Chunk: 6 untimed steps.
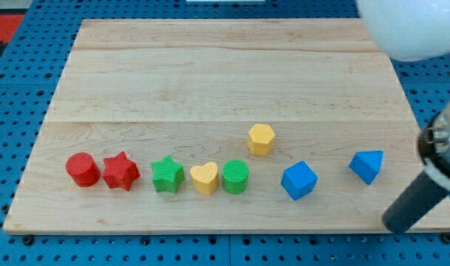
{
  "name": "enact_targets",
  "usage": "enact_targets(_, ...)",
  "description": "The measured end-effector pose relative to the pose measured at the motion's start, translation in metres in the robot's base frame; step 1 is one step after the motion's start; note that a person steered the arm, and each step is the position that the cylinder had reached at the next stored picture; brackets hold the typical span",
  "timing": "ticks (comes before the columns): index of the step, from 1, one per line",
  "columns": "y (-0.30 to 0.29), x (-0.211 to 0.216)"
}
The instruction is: Move the blue cube above diagonally to the yellow hexagon
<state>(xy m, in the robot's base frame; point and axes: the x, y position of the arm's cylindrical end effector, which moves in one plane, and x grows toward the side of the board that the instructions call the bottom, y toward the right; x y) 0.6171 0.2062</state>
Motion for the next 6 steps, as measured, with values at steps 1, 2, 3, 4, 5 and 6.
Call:
enact_targets(1, -0.002, 0.002)
enact_targets(2, -0.028, -0.002)
enact_targets(3, -0.092, -0.020)
enact_targets(4, -0.116, -0.045)
enact_targets(5, -0.116, -0.072)
enact_targets(6, -0.112, -0.112)
